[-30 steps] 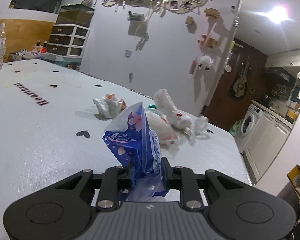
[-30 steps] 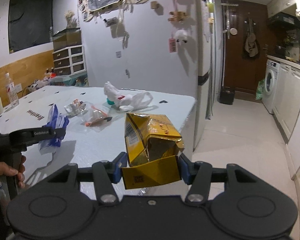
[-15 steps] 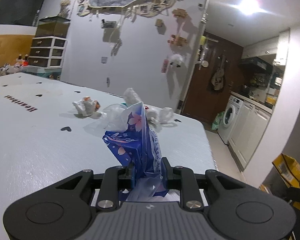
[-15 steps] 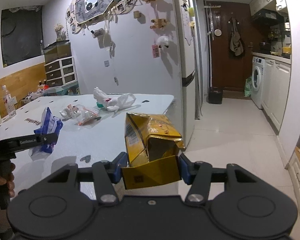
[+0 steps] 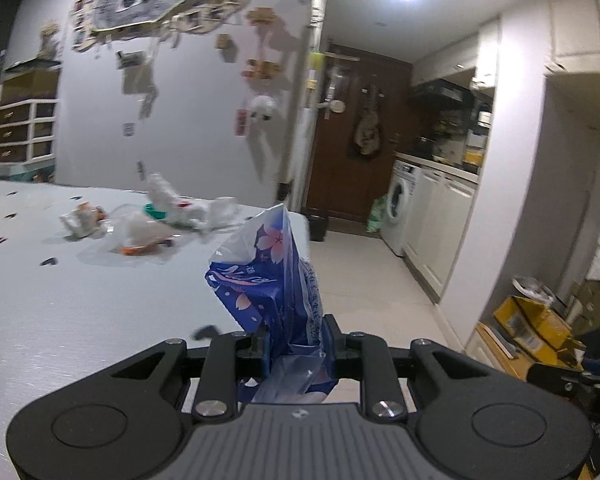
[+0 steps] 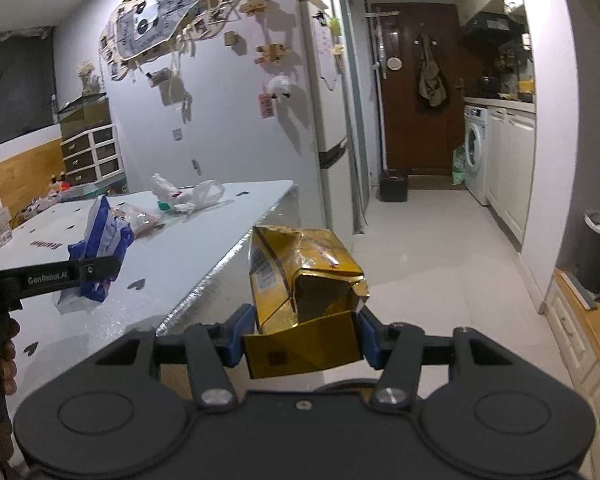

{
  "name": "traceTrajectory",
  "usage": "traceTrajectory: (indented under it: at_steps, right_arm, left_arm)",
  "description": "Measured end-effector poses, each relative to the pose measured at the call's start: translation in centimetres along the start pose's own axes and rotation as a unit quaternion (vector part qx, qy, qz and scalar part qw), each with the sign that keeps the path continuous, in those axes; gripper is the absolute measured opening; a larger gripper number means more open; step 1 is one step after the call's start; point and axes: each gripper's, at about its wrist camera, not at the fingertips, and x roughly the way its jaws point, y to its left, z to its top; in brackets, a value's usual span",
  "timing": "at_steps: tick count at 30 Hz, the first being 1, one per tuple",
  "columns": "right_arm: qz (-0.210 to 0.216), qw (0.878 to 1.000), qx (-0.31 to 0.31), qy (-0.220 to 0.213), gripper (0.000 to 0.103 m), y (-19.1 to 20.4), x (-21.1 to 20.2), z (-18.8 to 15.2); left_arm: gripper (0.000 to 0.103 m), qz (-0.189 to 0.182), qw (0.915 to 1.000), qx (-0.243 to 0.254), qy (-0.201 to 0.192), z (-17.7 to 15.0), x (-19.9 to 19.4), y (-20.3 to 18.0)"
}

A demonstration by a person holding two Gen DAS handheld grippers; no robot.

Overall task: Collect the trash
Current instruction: 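Carry the yellow box with the right tool while the left carries the blue bag over the bin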

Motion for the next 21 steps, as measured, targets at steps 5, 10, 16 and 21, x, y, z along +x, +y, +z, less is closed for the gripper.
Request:
traceTrajectory:
  at_steps: [5,10,16,21]
  right_arm:
    - [-0.005,1.0,0.017,-0.003,0.056,-2.0,-1.1,-1.1]
    - [-0.022,0.999,0.026,0.004,0.056,-3.7,-1.3,-2.7]
    - [-0.042,0.998,0.039,0.025,0.056,-5.8,-0.5,-4.9]
    - [-0.05,0.996,0.055,0.045,0.056,-7.5,0.6,-6.4]
  left_arm:
    - [0.025,-0.026,0.9993,0.026,0.011,-0.9,-0.1,-3.4]
    - [0.025,-0.05,0.9963,0.059,0.037,-2.5,1.2,-6.7]
    - [0.025,-0.074,0.9912,0.072,0.083,-4.9,3.5,-9.3]
    - [0.025,-0.083,0.9851,0.073,0.131,-7.3,6.2,-10.6]
